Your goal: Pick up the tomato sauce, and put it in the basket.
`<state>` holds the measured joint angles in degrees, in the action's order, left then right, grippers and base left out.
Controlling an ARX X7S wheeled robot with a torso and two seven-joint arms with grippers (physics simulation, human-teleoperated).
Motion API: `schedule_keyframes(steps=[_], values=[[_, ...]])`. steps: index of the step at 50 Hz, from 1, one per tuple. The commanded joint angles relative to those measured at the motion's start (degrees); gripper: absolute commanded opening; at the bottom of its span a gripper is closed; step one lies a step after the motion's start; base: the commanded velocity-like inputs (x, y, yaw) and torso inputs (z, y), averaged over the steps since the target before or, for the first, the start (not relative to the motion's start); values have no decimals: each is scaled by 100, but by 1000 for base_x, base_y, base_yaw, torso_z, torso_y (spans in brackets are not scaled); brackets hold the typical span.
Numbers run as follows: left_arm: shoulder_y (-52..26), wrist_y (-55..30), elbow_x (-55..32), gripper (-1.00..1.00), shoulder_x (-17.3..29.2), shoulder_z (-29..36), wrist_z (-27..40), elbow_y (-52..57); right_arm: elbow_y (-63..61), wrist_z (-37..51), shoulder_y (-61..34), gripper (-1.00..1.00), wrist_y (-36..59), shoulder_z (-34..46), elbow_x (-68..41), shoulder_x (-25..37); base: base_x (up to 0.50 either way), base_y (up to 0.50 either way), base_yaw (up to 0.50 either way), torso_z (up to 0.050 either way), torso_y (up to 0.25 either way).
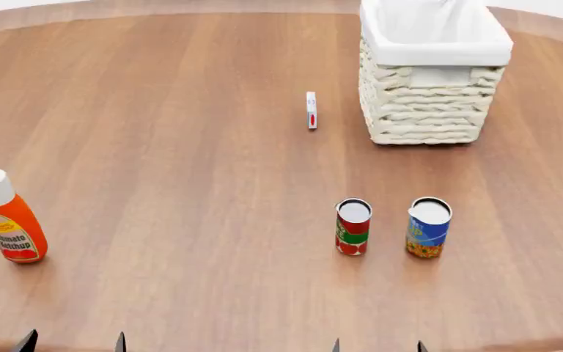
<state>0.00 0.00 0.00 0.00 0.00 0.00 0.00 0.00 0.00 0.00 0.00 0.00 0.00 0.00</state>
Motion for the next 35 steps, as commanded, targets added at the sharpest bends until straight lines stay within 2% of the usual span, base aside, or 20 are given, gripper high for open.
schedule_keyframes(steps=[1,15,18,30,35], values=[[13,-22,-83,100,83,97,97,36,4,108,5,100,-11,108,-85,85,0,0,0,0,0],[104,62,-232,100,327,380,356,282,-291,397,97,100,-43,416,-166,316,0,0,0,0,0],[236,243,-239,100,377,386,411,760,-773,509,225,100,-39,491,1,384,0,0,0,0,0],[585,-292,-661,100,643,223,529,3168,-2814,678,465,100,624,674,445,603,0,0,0,0,0],[653,-463,-917,100,708,161,570,3628,-3475,715,503,100,831,760,678,702,0,0,0,0,0]])
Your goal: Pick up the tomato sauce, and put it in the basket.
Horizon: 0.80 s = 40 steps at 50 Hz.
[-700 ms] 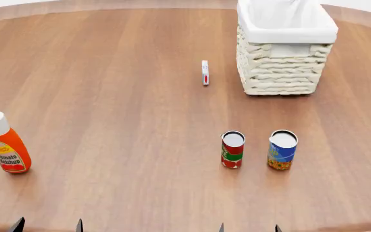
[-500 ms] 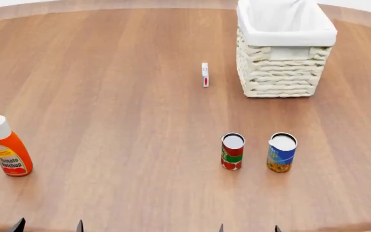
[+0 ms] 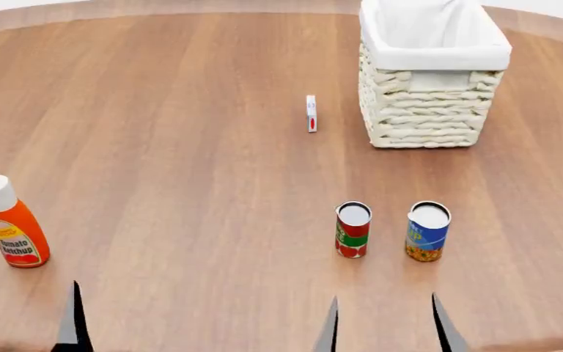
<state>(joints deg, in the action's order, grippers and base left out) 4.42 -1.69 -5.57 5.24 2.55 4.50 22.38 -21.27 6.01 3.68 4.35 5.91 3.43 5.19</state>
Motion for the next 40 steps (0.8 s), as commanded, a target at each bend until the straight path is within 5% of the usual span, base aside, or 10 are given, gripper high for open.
schedule_keyframes(steps=[1,19,40], values=[[259,-217,-253,100,204,-57,137,1482,-1726,106,150,100,504,196,428,201,0,0,0,0,0],[642,86,-502,100,416,-319,338,2965,-2998,289,506,100,221,454,969,392,0,0,0,0,0],[759,361,-581,100,522,-265,411,2942,-3035,436,597,100,148,469,989,520,0,0,0,0,0]])
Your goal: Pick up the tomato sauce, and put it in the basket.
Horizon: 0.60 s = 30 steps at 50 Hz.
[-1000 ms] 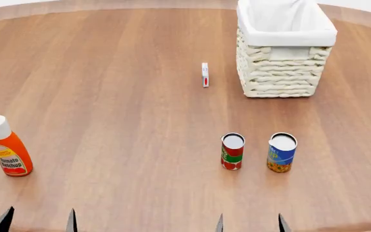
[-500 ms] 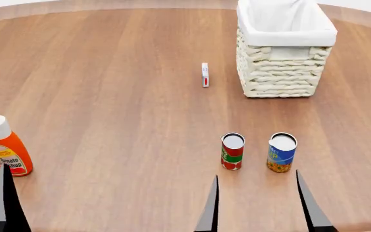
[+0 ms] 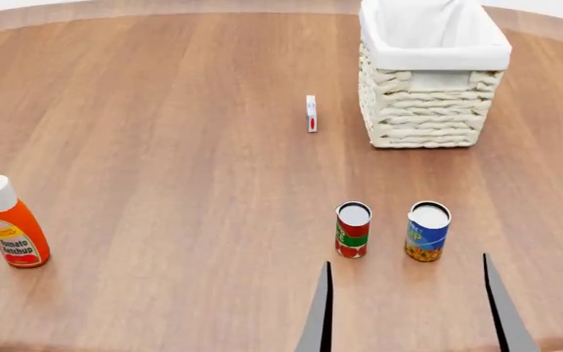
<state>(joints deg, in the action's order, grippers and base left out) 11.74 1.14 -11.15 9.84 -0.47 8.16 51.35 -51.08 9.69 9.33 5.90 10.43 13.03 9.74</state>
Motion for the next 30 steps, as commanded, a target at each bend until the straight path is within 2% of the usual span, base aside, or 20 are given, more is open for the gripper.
schedule_keyframes(steps=[1,12,30], values=[[31,82,-25,100,67,43,49,46,-51,72,23,100,7,23,35,66,0,0,0,0,0],[-24,4,-66,100,123,94,120,3,83,111,-26,100,22,76,34,113,48,0,0,0,0],[-2,46,-105,100,212,120,209,-6,88,177,-21,100,13,122,11,194,211,0,0,0,0]])
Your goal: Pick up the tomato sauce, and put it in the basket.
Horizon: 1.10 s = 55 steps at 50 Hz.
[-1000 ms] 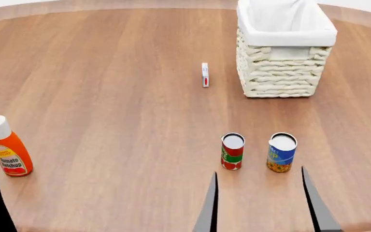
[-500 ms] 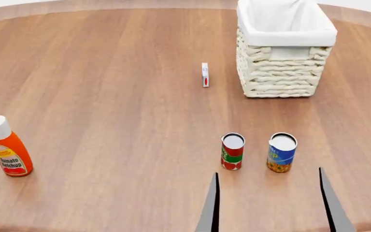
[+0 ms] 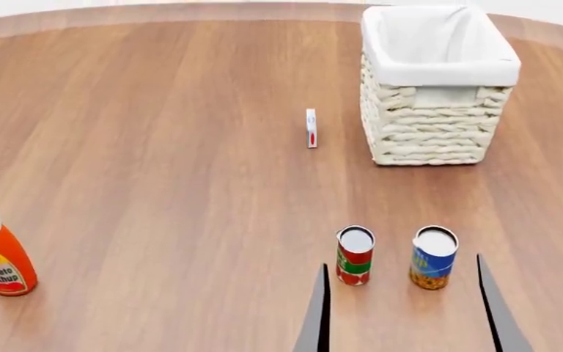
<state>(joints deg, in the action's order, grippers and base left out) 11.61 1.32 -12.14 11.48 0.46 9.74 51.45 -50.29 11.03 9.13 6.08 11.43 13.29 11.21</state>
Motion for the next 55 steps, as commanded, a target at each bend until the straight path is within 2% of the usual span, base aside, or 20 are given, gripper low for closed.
schedule_keyframes(steps=[1,55], values=[[15,25,-10,100,55,27,58,-8,21,50,2,100,-15,27,-11,52,223,0,0,0,0],[43,72,-17,100,270,142,313,68,28,238,11,100,-43,142,-64,242,218,0,0,0,0]])
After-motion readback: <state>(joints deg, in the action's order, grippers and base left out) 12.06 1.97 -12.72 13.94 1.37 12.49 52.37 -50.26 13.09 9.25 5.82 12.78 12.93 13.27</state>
